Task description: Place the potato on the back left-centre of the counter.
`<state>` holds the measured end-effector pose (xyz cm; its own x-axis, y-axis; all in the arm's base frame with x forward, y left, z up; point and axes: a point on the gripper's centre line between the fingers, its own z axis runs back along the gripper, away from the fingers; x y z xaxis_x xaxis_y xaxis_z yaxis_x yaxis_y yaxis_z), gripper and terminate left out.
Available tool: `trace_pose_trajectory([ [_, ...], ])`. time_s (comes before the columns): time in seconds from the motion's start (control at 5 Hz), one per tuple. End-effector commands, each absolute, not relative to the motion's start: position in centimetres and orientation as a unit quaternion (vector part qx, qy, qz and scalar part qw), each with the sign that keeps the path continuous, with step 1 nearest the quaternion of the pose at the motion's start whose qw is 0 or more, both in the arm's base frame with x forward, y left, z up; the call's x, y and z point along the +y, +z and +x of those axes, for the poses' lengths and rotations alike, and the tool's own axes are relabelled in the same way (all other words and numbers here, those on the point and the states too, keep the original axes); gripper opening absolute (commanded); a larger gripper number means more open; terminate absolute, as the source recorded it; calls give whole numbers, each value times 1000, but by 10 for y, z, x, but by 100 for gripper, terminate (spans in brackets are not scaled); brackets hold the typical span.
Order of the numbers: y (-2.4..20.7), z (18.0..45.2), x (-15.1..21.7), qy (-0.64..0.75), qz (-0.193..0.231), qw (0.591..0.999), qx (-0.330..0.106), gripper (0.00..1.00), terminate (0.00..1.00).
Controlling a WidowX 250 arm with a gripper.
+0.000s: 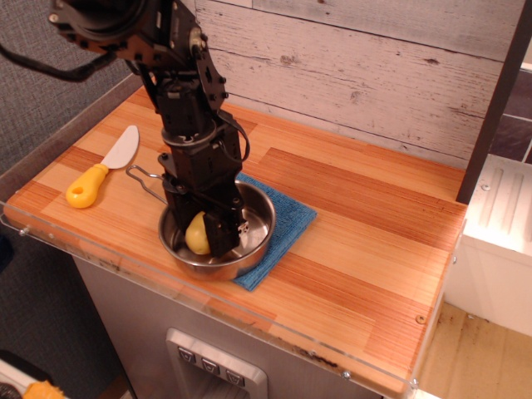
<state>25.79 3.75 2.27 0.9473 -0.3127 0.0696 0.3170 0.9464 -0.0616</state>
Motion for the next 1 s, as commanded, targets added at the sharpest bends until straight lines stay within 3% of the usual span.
trace_pose_trajectory([
  [0.0, 61, 276, 35, -161, -44, 980, -109, 0, 0],
  [0.2, 101, 305, 46, -153, -60, 974, -155, 0, 0],
  [0.4, 110, 337, 81, -116, -39, 980, -157, 0, 0],
  [0.8, 86, 360, 123, -48, 29, 994, -89, 0, 0],
])
